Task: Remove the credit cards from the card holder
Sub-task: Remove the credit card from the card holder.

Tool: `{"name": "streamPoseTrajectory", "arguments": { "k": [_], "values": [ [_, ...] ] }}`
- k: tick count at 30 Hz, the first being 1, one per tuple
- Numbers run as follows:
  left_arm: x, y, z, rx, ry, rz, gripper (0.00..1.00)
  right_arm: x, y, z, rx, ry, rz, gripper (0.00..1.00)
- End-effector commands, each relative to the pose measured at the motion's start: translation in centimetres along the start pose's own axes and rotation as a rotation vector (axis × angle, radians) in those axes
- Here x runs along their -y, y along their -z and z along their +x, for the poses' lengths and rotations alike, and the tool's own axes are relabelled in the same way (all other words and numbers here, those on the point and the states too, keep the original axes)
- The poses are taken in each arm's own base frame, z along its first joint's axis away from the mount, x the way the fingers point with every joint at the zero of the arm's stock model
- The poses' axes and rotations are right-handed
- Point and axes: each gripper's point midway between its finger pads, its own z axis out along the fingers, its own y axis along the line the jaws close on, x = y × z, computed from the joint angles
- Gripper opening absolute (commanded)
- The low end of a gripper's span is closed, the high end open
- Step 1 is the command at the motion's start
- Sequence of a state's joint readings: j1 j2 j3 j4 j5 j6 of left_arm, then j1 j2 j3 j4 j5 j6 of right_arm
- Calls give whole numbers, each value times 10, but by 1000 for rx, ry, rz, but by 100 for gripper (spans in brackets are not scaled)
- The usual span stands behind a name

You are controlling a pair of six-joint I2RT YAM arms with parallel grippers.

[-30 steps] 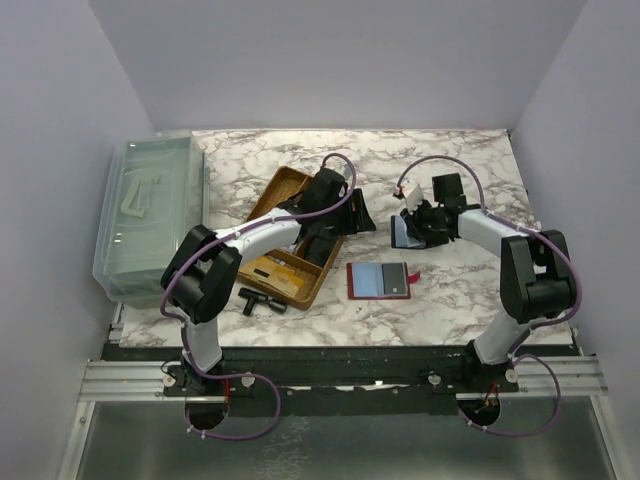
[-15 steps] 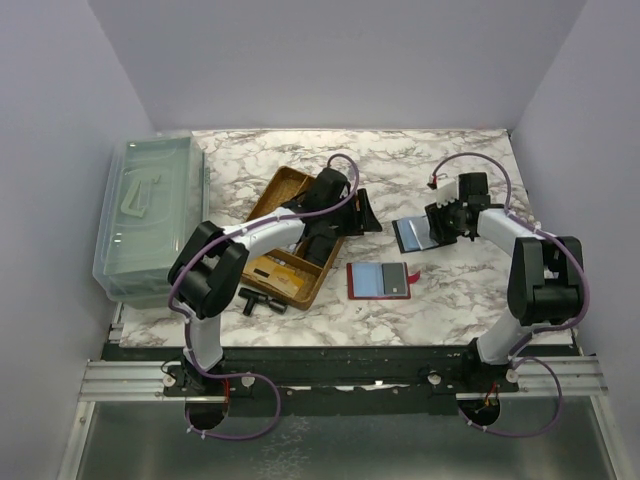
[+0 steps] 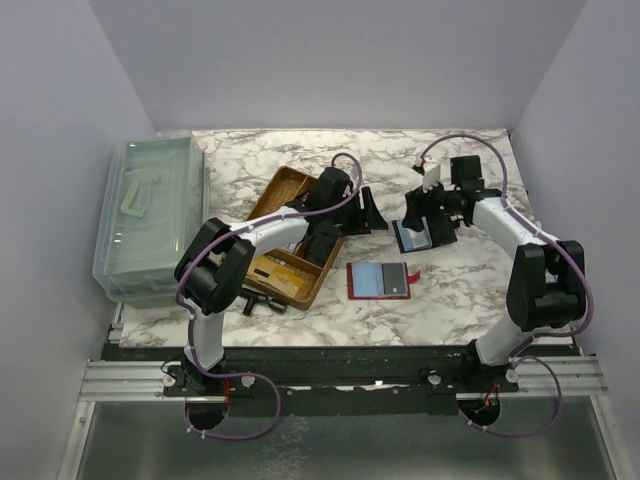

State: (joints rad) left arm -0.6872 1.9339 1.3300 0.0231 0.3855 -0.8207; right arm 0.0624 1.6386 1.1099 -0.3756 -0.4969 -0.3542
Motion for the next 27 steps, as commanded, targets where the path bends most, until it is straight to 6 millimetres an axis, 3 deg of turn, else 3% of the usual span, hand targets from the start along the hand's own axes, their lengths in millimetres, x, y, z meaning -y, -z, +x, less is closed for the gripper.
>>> {"name": "streamPoseTrajectory", "arguments": {
  "k": [1,4,7,13,27],
  "values": [
    [7,2,-1,7,-7,32,63,-33,-12,-10,-16,50,-86,69],
    [5,6,-1,21,-6,18,63,-29,-22,3,-78,-21,-77,37],
    [2,7,1,20,-3,11,63,-24,-30,22,-131,-56,-48,24],
    [0,7,3,18,3,11,63,-7,-35,48,-204,-94,58,21],
    [-3,8,5,12,5,7,63,53,-18,63,-238,-128,309,22]
  ]
}}
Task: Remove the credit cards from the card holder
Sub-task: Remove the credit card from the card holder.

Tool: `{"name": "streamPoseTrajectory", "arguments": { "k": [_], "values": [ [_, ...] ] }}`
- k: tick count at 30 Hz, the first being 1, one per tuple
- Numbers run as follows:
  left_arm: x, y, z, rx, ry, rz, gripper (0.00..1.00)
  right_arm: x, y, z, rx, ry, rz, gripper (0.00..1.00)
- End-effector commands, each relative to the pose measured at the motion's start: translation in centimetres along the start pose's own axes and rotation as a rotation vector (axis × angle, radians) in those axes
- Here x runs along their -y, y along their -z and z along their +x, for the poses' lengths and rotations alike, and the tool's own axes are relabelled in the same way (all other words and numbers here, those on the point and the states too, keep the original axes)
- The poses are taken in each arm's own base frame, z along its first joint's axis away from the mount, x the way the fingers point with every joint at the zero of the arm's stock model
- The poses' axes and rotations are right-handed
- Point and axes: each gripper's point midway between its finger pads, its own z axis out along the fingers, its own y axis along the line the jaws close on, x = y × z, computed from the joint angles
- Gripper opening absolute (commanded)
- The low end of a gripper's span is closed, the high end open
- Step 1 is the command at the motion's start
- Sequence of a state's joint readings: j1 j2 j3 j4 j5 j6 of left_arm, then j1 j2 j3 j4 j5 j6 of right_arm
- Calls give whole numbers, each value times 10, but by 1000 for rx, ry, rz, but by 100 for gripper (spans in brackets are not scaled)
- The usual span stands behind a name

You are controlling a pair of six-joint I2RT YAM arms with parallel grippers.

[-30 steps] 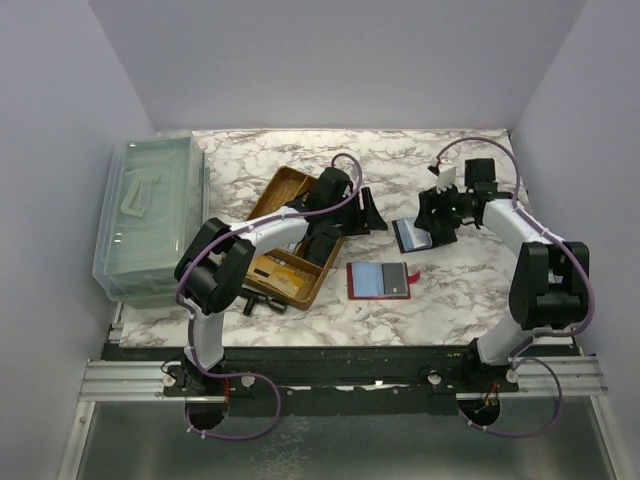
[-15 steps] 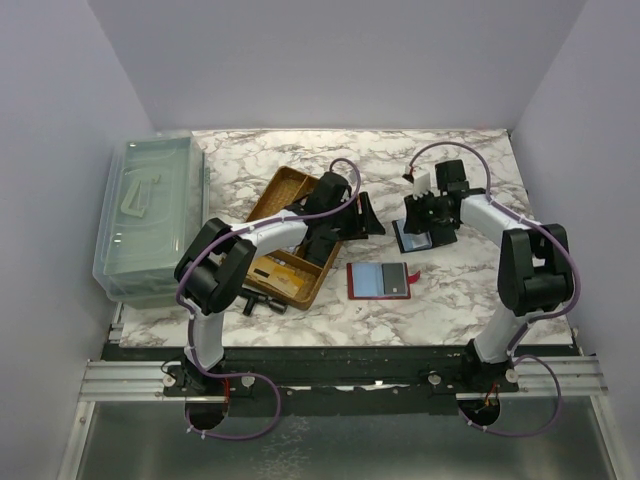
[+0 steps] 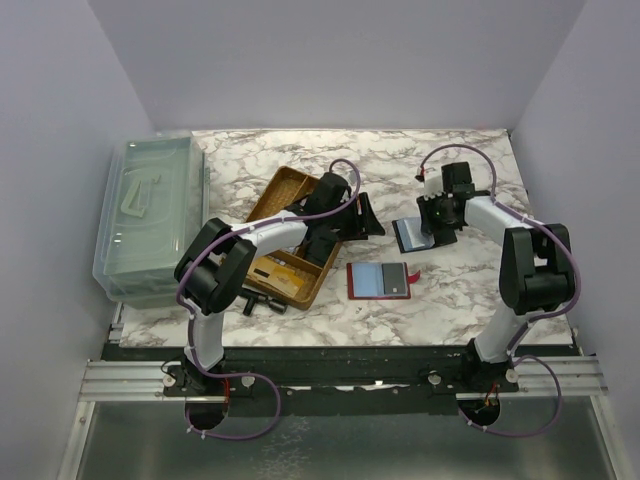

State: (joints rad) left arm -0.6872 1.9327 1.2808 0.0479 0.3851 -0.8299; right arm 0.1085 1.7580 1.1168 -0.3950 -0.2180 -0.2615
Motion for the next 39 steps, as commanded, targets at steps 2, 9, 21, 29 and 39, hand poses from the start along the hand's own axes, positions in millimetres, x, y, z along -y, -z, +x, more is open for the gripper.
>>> {"name": "streamPoseTrajectory", "arguments": {
  "k": [2,9,21,29,39],
  "values": [
    [10,9,-5,26,-13,25,63,39,-1,15,-29,-43,142,22],
    [9,8,-4,17,-10,32,63,10,22,-11,85,29,-69,39],
    [10,5,-4,9,-3,41,63,-26,1,-20,39,78,-120,74],
    [7,4,-1,6,5,39,63,-5,-12,-11,-21,72,7,90],
    [9,-1,-2,-2,6,51,63,-8,-26,18,-107,73,11,87]
  ]
}}
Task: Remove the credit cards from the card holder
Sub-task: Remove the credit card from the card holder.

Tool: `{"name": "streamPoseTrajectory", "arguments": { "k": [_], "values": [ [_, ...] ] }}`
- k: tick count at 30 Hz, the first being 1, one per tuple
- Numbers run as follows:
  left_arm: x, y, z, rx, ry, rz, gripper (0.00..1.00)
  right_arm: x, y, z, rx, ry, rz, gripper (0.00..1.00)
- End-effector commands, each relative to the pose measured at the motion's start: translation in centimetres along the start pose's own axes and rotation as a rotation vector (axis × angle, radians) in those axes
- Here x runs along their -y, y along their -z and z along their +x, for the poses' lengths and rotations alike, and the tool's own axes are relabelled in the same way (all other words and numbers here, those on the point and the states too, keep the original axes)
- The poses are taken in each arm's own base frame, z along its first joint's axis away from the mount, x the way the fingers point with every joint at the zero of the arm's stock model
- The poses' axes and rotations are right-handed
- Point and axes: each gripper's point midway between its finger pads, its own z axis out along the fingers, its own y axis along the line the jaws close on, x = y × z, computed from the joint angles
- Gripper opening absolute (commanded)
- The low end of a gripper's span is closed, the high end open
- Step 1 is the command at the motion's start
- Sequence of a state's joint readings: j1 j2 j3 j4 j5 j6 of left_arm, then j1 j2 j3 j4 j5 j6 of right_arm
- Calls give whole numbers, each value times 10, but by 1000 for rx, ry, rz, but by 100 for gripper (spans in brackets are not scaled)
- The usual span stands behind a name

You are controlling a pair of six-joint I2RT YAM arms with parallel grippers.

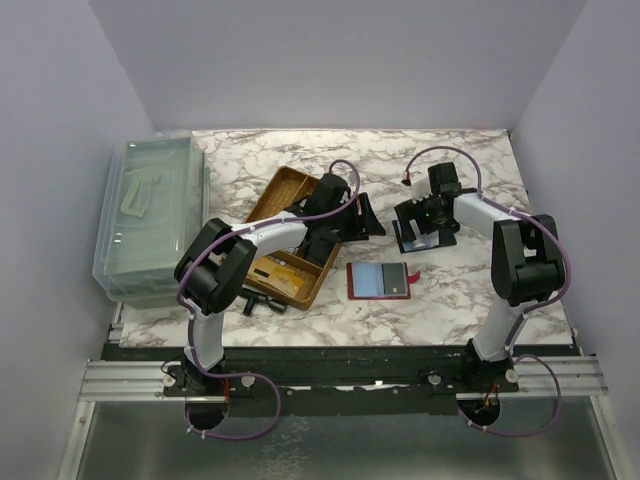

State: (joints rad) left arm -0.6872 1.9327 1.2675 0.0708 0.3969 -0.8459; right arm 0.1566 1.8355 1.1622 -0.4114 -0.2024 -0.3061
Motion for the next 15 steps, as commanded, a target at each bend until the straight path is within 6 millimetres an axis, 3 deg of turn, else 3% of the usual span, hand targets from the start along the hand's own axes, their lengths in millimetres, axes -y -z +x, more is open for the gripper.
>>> {"name": "streamPoseTrajectory", "arguments": {
  "k": [1,6,11,15],
  "values": [
    [8,-1,-4,-2,-4,37,63,2,-8,19,-62,-3,32,85],
    [10,-3,-3,-12,-1,49,63,-12,0,9,-22,-38,-26,67],
    [13,-4,-2,-24,1,74,63,-28,10,-6,18,-97,-131,56],
    [18,-6,0,-36,10,108,63,-42,13,-7,29,-166,-247,53]
  ]
}}
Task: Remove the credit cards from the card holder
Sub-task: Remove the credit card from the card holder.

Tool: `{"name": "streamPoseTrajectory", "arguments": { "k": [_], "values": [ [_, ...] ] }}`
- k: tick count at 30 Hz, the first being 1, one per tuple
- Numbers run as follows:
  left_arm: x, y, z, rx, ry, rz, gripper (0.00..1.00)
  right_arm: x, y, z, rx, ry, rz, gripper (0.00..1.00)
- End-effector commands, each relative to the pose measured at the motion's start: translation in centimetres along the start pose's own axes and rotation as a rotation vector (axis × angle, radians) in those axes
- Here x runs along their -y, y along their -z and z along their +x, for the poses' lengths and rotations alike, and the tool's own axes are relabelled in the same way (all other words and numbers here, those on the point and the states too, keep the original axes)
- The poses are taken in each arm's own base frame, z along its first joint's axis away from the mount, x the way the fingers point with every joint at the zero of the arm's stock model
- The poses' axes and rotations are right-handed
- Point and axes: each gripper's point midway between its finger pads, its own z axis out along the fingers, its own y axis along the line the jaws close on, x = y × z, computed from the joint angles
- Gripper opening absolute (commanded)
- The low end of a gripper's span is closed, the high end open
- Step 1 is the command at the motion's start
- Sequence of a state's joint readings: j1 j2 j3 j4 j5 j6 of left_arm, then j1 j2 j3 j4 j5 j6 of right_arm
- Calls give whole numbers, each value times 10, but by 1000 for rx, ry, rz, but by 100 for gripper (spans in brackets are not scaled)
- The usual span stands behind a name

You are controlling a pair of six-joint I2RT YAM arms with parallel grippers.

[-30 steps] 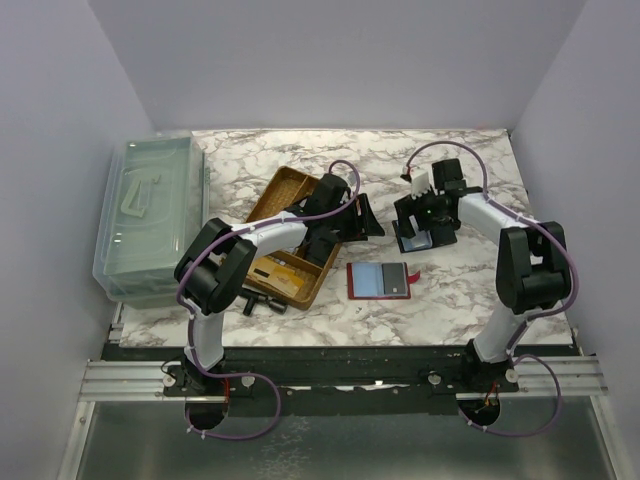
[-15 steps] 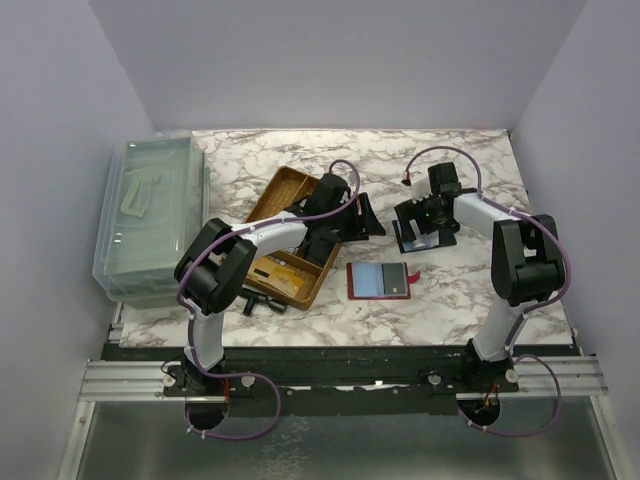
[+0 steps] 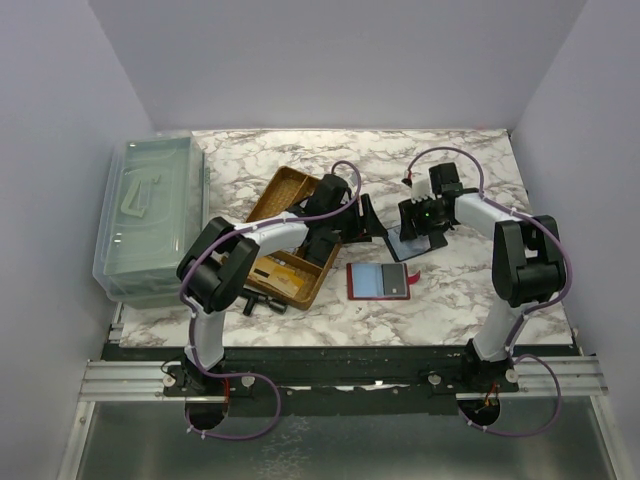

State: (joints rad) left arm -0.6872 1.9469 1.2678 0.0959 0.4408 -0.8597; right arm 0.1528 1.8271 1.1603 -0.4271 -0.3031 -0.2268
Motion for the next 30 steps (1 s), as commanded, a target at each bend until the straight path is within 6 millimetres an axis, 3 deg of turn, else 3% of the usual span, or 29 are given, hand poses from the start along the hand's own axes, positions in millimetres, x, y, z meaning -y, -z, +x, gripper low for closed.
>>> {"name": "streamPoseTrajectory", "arguments": {
  "k": [1,9,23,30],
  "values": [
    [14,-4,-4,-12,2,78,63,-27,8,-3,10,-96,-179,53],
    [7,-15,-4,-43,71,117,63,-47,6,2,1,-229,-395,50],
    [5,-52,-12,-89,143,177,63,-26,24,-1,68,-459,-633,49],
    [6,-71,-9,-121,166,200,60,-21,25,0,76,-526,-712,56]
  ]
}}
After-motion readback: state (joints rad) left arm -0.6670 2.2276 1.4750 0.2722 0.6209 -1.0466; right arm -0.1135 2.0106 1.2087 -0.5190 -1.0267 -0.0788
